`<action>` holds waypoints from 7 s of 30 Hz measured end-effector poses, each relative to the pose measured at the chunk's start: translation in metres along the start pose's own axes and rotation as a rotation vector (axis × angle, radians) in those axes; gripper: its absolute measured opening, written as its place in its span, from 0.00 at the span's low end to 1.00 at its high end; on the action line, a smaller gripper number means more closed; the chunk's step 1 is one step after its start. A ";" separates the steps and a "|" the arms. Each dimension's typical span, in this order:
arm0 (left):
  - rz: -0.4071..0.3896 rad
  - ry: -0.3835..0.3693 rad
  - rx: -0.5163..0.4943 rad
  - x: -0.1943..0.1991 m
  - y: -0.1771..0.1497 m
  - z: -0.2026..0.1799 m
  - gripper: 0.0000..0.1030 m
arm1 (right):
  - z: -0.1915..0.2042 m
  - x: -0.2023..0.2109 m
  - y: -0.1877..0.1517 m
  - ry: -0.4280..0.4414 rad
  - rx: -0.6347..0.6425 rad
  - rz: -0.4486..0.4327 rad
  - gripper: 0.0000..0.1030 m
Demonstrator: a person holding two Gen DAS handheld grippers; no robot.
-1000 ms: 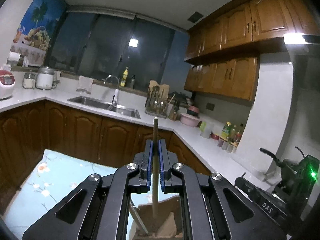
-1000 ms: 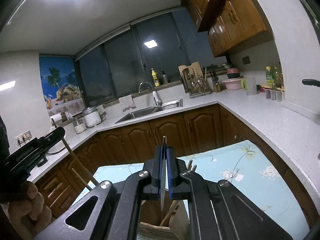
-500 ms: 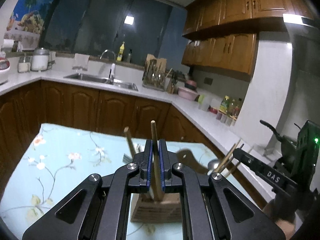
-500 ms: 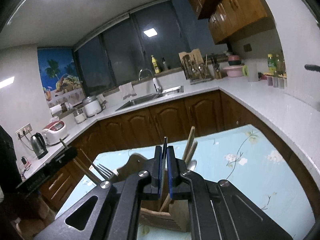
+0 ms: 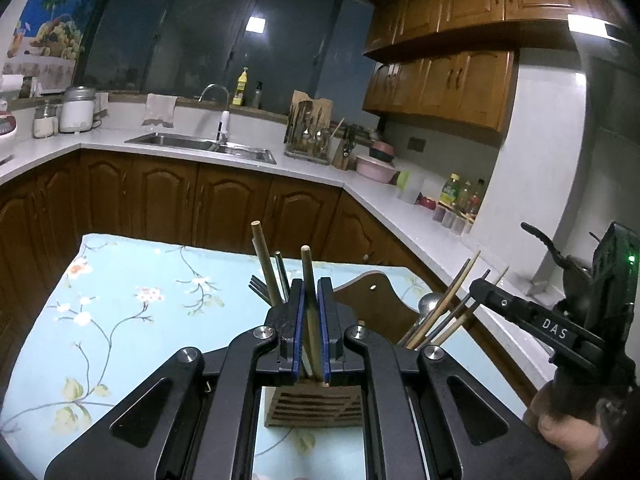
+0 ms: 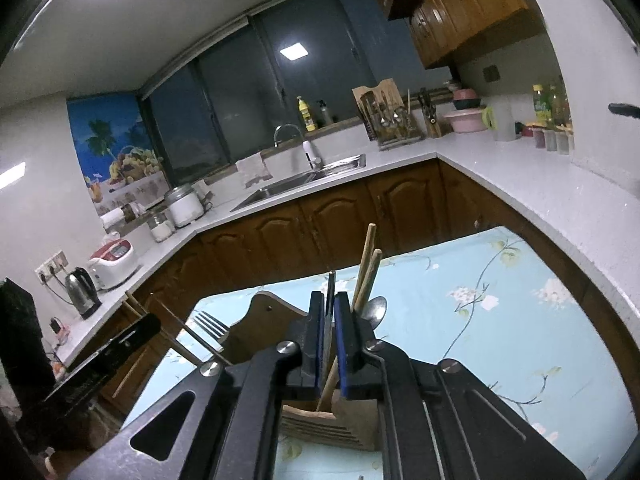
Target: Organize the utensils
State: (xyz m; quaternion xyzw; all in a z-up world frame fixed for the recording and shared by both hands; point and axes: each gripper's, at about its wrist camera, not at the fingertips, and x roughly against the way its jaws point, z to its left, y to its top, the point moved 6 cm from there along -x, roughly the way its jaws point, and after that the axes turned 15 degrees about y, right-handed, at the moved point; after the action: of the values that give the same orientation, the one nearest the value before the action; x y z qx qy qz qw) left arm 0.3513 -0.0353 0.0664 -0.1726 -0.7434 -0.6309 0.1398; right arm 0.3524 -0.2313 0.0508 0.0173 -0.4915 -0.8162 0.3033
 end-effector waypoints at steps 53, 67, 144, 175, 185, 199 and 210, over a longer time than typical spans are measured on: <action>-0.119 0.261 -0.008 0.216 -0.174 0.058 1.00 | 0.095 0.221 -0.179 -0.083 0.353 -0.217 1.00; -0.146 0.333 -0.108 0.218 -0.213 0.050 1.00 | 0.081 0.218 -0.209 -0.114 0.354 -0.182 1.00; -0.212 0.367 -0.163 0.237 -0.213 0.040 1.00 | 0.079 0.220 -0.214 -0.081 0.287 -0.194 1.00; -0.194 0.355 -0.147 0.234 -0.216 0.042 1.00 | 0.083 0.218 -0.214 -0.089 0.281 -0.184 1.00; -0.192 0.349 -0.151 0.234 -0.214 0.042 1.00 | 0.083 0.218 -0.213 -0.089 0.282 -0.184 1.00; -0.189 0.347 -0.150 0.233 -0.214 0.042 1.00 | 0.083 0.218 -0.212 -0.088 0.282 -0.190 1.00; -0.175 0.345 -0.146 0.229 -0.215 0.042 1.00 | 0.083 0.217 -0.211 -0.087 0.281 -0.191 1.00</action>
State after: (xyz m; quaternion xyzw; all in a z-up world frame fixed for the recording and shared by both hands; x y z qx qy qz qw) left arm 0.0522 -0.0061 -0.0340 -0.0066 -0.6729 -0.7129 0.1971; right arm 0.0474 -0.2070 -0.0190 0.0710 -0.6097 -0.7644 0.1974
